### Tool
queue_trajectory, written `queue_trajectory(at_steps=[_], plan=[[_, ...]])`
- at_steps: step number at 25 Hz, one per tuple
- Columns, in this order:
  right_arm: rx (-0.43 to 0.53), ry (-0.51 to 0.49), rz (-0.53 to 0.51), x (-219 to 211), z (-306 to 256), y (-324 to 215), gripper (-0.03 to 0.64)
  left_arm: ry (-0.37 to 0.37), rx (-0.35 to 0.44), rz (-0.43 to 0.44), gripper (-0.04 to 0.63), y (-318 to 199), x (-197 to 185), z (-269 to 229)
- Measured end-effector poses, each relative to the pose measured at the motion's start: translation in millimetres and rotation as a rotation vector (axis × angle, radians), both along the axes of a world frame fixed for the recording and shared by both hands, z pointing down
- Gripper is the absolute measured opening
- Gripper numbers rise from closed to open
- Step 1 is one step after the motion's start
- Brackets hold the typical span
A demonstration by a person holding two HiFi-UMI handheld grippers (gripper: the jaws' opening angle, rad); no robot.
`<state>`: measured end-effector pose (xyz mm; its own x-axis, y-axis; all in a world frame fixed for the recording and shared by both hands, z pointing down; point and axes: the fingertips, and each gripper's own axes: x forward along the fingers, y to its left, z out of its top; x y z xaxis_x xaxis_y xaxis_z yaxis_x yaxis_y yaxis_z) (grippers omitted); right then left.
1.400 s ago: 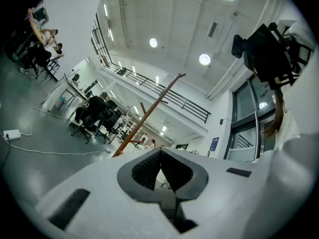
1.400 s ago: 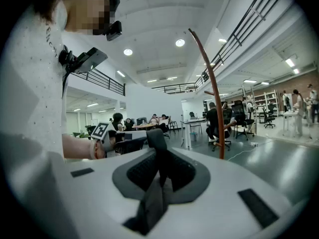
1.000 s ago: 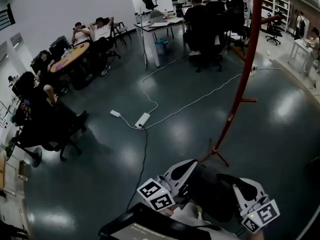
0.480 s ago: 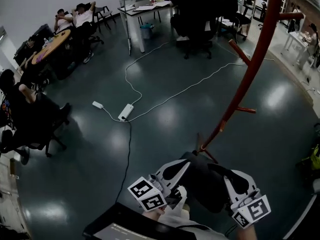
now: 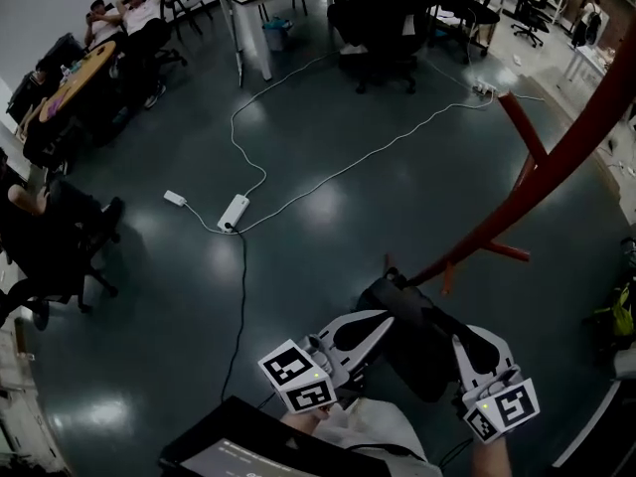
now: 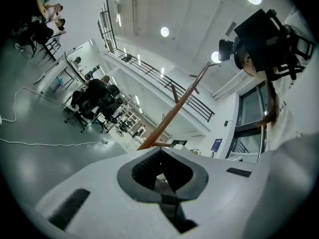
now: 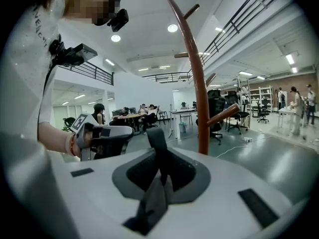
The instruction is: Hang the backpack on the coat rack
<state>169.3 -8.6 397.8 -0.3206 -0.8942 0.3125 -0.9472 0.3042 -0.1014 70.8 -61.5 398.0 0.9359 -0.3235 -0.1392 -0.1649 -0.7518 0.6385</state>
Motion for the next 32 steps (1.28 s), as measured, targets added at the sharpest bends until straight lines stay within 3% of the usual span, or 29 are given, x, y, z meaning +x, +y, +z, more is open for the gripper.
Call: queue_trajectory(at_steps=[10,18,32], plan=[[-0.122,-0.035,-0.025,27.6,45.0,-56.3,0.051,-0.014,-0.107,-0.036,0.009,-23.7,26.6,39.5],[-0.207,-0.024,-0.035,46.5,86.5,-70.0,0.051,-0.032,-0.151,-0.062,0.009,-33.8,33.1,68.9],[-0.23,0.069,-0.053,61.8,114.8,-92.6,0.051,-0.047,-0.174,-0.088,0.009,-42.3,40.8,81.3]])
